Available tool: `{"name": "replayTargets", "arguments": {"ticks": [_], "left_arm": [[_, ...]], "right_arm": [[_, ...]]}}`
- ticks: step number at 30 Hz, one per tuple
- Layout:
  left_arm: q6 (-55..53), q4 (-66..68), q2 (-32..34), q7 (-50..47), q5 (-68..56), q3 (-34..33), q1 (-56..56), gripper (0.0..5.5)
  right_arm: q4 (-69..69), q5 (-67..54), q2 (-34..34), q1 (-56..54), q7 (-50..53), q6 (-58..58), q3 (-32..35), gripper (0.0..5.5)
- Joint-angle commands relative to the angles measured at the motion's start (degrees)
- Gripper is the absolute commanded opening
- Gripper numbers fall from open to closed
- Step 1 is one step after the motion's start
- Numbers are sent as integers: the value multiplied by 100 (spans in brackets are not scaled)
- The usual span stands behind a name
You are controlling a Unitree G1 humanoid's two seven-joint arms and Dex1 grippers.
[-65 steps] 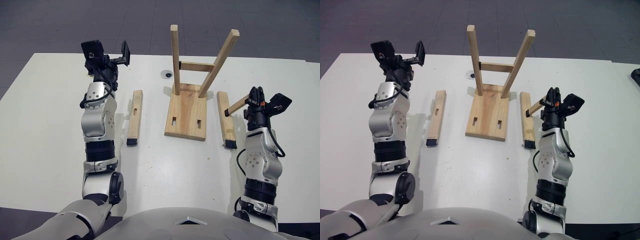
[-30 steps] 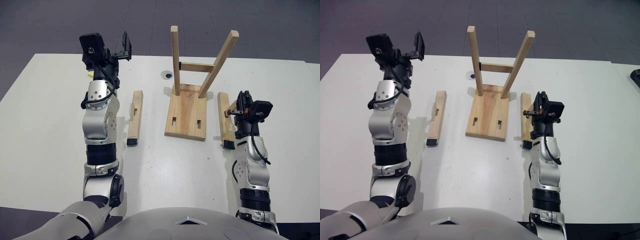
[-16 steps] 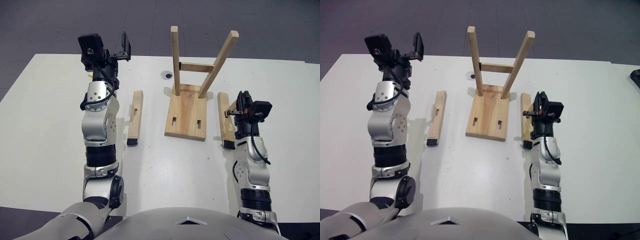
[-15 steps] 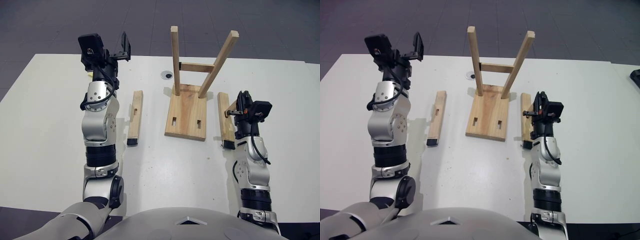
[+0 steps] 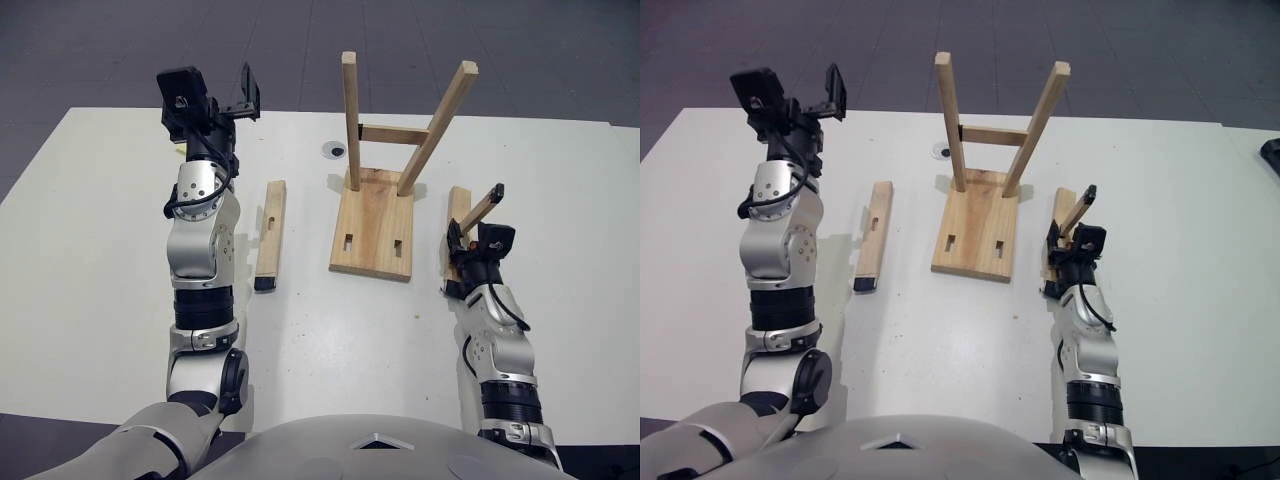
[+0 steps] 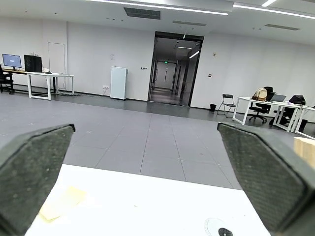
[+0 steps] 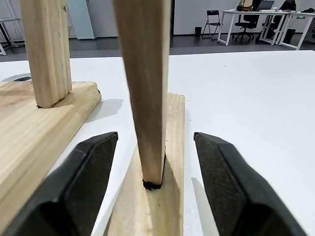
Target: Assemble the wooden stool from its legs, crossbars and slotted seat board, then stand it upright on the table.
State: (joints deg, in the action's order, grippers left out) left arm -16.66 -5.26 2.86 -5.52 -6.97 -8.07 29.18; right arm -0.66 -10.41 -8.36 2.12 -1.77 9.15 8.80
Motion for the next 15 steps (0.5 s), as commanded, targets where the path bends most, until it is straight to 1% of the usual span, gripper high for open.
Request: {"name": "replayTargets", "arguments": {"ticks": [1, 4, 6, 7, 13, 15], "left_arm": [[6, 34, 13, 0, 1, -20, 112, 540], [13, 34, 17, 3, 4, -26, 110, 540], [25, 48, 12, 5, 3, -25, 110, 540], [31, 52, 6, 1, 4, -24, 108, 540], [111, 146, -44, -15, 0, -13, 139, 540], [139, 178, -60, -24, -3, -15, 144, 540]], "right_arm": [[-828, -178, -151, -55, 54, 678, 214, 354], [-1402, -663, -136, -337, 54, 1165, 489, 395], [-1762, -881, -221, -616, 89, 1430, 641, 430], [-1891, -959, -267, -771, 100, 1546, 692, 439], [-2031, -1311, -521, -1715, 47, 1930, 892, 539], [-1905, -1392, -579, -2055, 29, 1956, 934, 539]]}}
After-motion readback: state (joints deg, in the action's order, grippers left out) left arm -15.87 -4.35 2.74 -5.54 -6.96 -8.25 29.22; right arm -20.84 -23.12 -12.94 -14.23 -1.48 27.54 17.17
